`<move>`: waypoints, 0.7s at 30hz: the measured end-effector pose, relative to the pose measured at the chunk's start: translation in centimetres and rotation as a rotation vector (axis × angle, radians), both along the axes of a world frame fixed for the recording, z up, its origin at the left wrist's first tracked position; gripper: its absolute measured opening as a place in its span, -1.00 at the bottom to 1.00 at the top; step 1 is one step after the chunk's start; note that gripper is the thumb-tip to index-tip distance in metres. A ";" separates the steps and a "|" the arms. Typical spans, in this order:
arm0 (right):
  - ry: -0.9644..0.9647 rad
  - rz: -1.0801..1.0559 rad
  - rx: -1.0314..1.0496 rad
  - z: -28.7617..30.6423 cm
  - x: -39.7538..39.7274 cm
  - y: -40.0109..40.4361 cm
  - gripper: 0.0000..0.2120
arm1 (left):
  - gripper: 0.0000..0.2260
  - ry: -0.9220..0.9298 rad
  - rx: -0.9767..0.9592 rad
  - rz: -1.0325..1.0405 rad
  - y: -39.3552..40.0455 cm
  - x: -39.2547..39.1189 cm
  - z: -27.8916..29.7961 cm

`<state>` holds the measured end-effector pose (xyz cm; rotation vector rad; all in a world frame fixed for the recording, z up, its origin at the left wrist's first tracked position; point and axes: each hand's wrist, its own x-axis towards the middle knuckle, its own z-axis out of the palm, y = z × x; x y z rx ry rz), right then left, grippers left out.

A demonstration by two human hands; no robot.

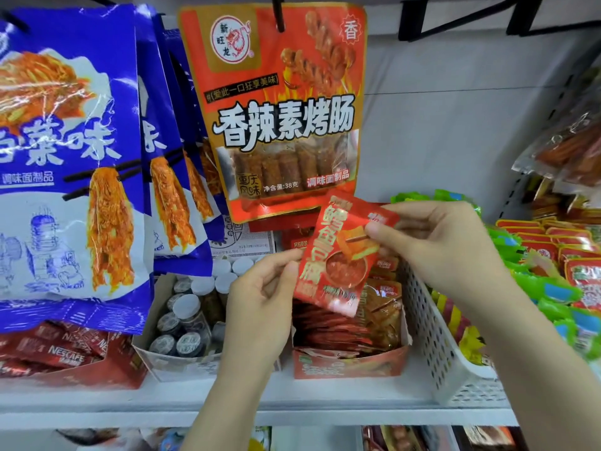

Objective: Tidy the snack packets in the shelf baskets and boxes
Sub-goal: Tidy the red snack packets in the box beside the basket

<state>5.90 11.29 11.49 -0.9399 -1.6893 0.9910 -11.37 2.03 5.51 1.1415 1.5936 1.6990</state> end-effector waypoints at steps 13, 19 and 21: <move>-0.300 -0.192 0.411 -4.1 -2.1 1.1 -0.85 | -0.74 0.779 -0.316 -0.193 2.2 -2.0 -3.0; -0.362 -0.059 0.415 -6.4 -4.0 1.7 -0.84 | -0.73 0.818 -0.274 -0.210 2.3 -2.3 -3.4; -0.431 -0.030 0.432 -6.8 -4.6 1.8 -0.84 | -0.74 0.833 -0.247 -0.204 2.3 -2.3 -3.4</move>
